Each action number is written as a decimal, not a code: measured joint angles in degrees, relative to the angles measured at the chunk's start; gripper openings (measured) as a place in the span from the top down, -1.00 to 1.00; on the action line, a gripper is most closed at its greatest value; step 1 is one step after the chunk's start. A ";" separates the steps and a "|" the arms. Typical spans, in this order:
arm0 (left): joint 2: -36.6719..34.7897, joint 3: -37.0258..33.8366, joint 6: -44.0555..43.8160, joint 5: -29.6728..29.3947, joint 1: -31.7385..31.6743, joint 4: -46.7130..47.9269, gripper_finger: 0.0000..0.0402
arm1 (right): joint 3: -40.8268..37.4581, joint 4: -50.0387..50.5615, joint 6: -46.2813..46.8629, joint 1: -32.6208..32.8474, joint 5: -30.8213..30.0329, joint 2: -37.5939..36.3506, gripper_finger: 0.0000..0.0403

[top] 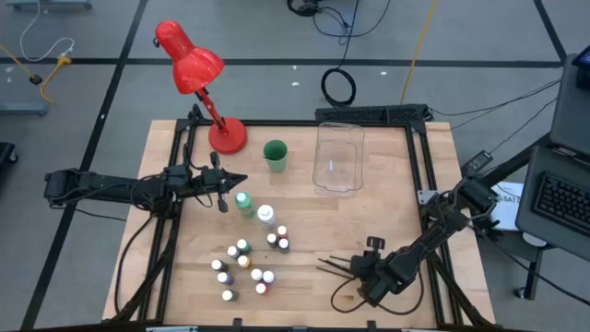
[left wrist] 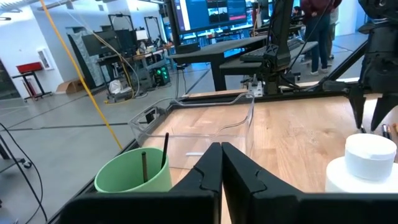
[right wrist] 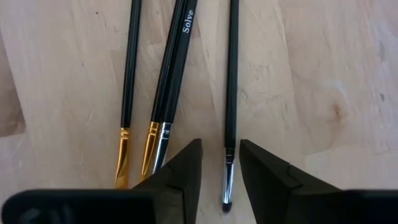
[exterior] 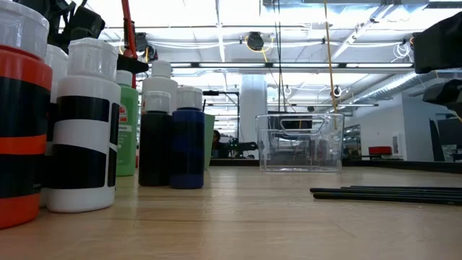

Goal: Pick & Place Paint Supplies
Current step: Put the silver paintbrush into the green cup

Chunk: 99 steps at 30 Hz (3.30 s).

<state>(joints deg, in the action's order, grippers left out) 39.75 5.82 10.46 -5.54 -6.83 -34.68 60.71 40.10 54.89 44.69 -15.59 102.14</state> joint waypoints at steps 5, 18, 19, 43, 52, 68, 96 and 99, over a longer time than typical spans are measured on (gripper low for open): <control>0.00 0.00 0.00 0.00 0.00 0.02 0.90 | -3.21 -0.99 0.16 -0.11 0.17 -0.04 0.60; 0.00 0.00 0.00 -0.03 0.02 -0.01 0.87 | -13.73 -9.37 5.74 -0.76 -1.40 -1.07 0.95; 0.00 0.00 0.00 -0.04 0.02 -0.02 0.87 | -13.97 -8.98 5.66 -0.77 -2.35 -1.78 0.95; 0.04 0.00 -1.98 7.04 0.33 -4.01 0.87 | -14.43 -38.82 -35.91 -7.60 -29.90 -20.67 0.99; 2.51 0.00 3.21 16.04 3.70 -5.92 0.87 | -14.37 -53.68 -52.54 -20.86 -15.75 -20.67 0.99; 2.64 0.00 3.86 14.93 3.93 -5.75 0.87 | 2.54 -11.99 -21.60 -6.60 -0.93 -14.73 1.00; 2.62 0.01 3.80 11.43 3.91 -4.25 0.87 | -9.37 -30.56 -16.17 -24.39 7.51 -2.24 0.08; 2.62 0.01 3.79 11.43 3.91 -4.14 0.87 | -9.27 -30.86 -16.51 -24.31 6.51 -1.25 0.09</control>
<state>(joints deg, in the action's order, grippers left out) 42.37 5.83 14.25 5.89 -2.92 -38.82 51.44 9.24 38.39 20.38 -9.09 100.90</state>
